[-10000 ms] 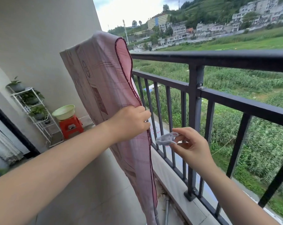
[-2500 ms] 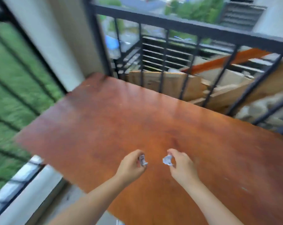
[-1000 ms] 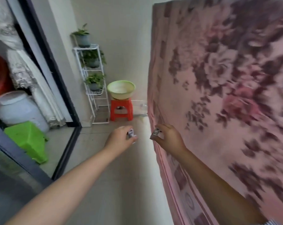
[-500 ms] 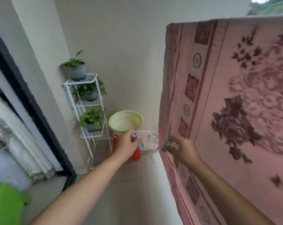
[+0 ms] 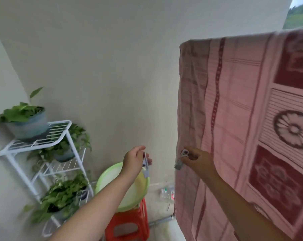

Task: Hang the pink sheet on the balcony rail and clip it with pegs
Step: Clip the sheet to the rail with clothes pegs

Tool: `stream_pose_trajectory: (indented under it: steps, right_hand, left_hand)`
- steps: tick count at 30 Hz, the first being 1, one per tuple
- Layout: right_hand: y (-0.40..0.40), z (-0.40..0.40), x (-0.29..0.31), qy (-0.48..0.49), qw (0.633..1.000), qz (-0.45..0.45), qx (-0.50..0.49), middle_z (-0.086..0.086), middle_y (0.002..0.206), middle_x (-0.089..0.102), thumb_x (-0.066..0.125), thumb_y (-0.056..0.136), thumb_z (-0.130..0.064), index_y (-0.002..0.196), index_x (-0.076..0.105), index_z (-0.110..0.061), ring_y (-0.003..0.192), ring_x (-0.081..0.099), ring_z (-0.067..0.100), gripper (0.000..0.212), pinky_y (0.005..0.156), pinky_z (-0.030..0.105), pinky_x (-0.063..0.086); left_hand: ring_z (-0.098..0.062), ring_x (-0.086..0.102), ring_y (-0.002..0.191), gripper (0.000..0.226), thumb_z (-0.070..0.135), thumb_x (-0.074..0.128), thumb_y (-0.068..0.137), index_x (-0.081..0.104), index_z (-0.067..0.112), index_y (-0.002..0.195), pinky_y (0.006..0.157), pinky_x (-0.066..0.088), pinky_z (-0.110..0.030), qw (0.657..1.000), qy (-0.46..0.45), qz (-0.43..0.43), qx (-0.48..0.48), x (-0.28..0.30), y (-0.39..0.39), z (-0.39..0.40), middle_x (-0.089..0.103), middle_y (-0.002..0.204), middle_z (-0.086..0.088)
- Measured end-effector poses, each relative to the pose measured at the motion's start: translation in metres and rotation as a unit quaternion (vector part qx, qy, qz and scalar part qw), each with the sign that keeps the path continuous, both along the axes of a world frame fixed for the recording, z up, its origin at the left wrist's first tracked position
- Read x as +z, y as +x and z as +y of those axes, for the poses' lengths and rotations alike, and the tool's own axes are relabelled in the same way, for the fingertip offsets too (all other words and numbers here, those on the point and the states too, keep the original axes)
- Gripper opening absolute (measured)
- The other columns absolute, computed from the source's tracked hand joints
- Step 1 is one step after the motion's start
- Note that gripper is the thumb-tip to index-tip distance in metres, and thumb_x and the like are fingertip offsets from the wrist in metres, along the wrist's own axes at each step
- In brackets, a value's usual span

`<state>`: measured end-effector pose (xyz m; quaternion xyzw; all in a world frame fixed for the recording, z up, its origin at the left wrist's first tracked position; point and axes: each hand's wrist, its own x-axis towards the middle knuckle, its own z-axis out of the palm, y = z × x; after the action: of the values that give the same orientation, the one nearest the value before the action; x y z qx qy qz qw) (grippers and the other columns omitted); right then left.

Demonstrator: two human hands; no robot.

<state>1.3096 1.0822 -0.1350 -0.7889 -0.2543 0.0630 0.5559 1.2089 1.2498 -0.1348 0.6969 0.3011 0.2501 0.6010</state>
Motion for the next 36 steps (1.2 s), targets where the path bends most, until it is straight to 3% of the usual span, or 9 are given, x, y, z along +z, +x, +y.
stream_pose_trajectory:
  steps: [7,12,16,18,21,24,27,32,36]
  right_hand:
    - [0.121,0.095,-0.010,-0.074,0.992,-0.039,-0.091,0.016,0.082,0.063,0.045,0.088,-0.001,0.112,0.058,0.002,0.064,0.060,0.010,0.027,0.047,0.003,0.040]
    - [0.184,0.147,-0.004,-0.223,0.931,-0.241,-0.158,0.000,0.062,0.049,0.051,0.080,0.002,0.068,0.053,-0.012,0.052,0.043,0.009,0.019,0.050,0.020,0.032]
    - [0.213,0.185,0.014,-0.443,0.841,-0.268,-0.158,0.006,0.075,0.062,0.065,0.072,-0.009,0.121,0.053,-0.019,0.056,0.055,0.017,0.052,0.047,0.027,0.045]
    - [0.223,0.199,0.017,-0.516,0.777,-0.307,-0.186,0.001,0.047,0.045,0.079,0.049,-0.008,0.124,0.051,-0.023,0.031,0.029,0.010,0.082,0.029,0.015,0.015]
    - [0.242,0.200,0.018,-0.581,0.744,-0.278,-0.179,0.007,0.082,0.066,0.055,0.078,-0.006,0.139,0.020,-0.023,0.060,0.064,0.020,0.072,0.040,0.025,0.036]
    - [0.241,0.197,0.030,-0.611,0.712,-0.292,-0.184,0.000,0.057,0.064,0.079,0.053,-0.016,0.097,0.058,-0.020,0.043,0.061,0.016,0.049,0.034,0.020,0.039]
    - [0.224,0.176,0.020,-0.602,0.712,-0.335,-0.139,-0.002,0.044,0.053,0.084,0.045,-0.019,0.068,0.055,-0.021,0.032,0.050,0.012,0.037,0.029,0.018,0.038]
    - [0.201,0.156,0.019,-0.532,0.725,-0.386,-0.205,-0.002,0.047,0.052,0.048,0.067,-0.019,0.061,0.061,-0.016,0.038,0.050,0.013,0.015,0.047,0.019,0.036]
    - [0.194,0.152,0.016,-0.505,0.729,-0.386,-0.255,0.002,0.050,0.052,0.039,0.065,-0.020,0.056,0.056,-0.013,0.040,0.049,0.014,0.020,0.061,0.023,0.036]
  left_hand:
    - [-0.011,0.044,0.035,0.028,-0.003,0.035,0.087,0.056,0.009,0.073,0.038,0.035,-0.015,0.990,-0.097,0.038,-0.092,-0.002,0.153,0.099,0.044,0.056,-0.006]
    - [-0.012,0.047,0.054,0.015,0.006,0.050,0.088,0.064,0.004,0.094,0.050,0.040,-0.020,0.949,0.036,0.079,-0.302,-0.010,0.275,0.147,0.055,0.069,-0.003]
    - [-0.008,0.050,0.056,0.024,0.009,0.049,0.090,0.062,0.003,0.109,0.046,0.042,-0.011,0.910,0.086,0.053,-0.402,-0.007,0.350,0.164,0.058,0.078,0.000]
    - [-0.008,0.050,0.057,0.025,0.009,0.047,0.091,0.061,0.003,0.110,0.049,0.043,-0.016,0.900,0.059,0.048,-0.428,-0.007,0.374,0.165,0.059,0.081,-0.002]
    - [-0.009,0.050,0.057,0.024,0.009,0.051,0.089,0.062,0.003,0.109,0.053,0.043,-0.022,0.879,0.019,0.049,-0.474,-0.011,0.401,0.165,0.057,0.072,0.001]
    - [0.000,0.050,0.045,0.025,0.007,0.055,0.088,0.061,0.000,0.111,0.050,0.042,-0.017,0.850,-0.015,0.050,-0.524,-0.016,0.408,0.166,0.053,0.063,0.002]
    - [0.006,0.050,0.036,0.031,0.010,0.056,0.088,0.058,0.001,0.117,0.046,0.042,-0.007,0.824,-0.016,0.029,-0.565,-0.019,0.407,0.166,0.052,0.063,0.006]
    - [0.004,0.055,0.046,0.036,0.020,0.047,0.093,0.053,0.003,0.124,0.050,0.045,-0.009,0.762,-0.036,0.019,-0.646,-0.008,0.415,0.159,0.059,0.120,-0.023]
    - [-0.038,0.060,0.084,0.040,0.025,0.048,0.089,0.051,0.010,0.126,0.079,0.046,-0.039,0.689,-0.090,0.041,-0.718,-0.002,0.433,0.152,0.048,0.133,-0.026]
